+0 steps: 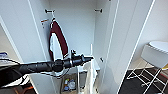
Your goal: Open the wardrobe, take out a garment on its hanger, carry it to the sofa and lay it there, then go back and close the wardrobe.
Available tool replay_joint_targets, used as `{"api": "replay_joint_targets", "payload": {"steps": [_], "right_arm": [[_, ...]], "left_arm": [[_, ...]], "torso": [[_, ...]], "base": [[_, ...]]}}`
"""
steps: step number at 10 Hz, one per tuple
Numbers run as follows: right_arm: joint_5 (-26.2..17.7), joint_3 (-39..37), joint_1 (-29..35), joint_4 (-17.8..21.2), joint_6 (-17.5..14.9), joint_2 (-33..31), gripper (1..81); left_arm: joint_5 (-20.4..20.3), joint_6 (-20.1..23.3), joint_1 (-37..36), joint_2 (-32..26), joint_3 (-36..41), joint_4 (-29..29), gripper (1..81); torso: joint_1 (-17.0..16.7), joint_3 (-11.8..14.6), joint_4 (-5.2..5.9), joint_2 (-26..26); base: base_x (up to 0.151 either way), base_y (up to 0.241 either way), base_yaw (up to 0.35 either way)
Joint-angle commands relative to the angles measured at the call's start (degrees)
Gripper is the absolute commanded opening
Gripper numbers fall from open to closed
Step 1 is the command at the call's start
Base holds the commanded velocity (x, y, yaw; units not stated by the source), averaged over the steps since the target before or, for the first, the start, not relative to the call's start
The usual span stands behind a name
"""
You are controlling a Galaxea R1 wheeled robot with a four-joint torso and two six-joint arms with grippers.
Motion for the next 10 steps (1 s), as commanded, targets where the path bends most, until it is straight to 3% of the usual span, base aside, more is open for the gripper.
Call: {"api": "replay_joint_targets", "payload": {"steps": [1, 10], "right_arm": [[-2.2, 0.4, 2.3, 0.1, 0.0, 0.2, 81.1], [-2.1, 0.3, 2.1, 0.1, 0.0, 0.2, 81.1]], "left_arm": [[-3.1, 0.0, -9.9, 0.1, 0.6, 1.1, 1.0], [-3.1, -0.1, -9.9, -0.7, 1.2, 1.1, 1.0]], "torso": [[0.0, 0.0, 0.0, 0.0], [0.0, 0.0, 0.0, 0.0]], "base": [[0.0, 0.0, -0.098], [0.0, 0.0, -0.277]]}}
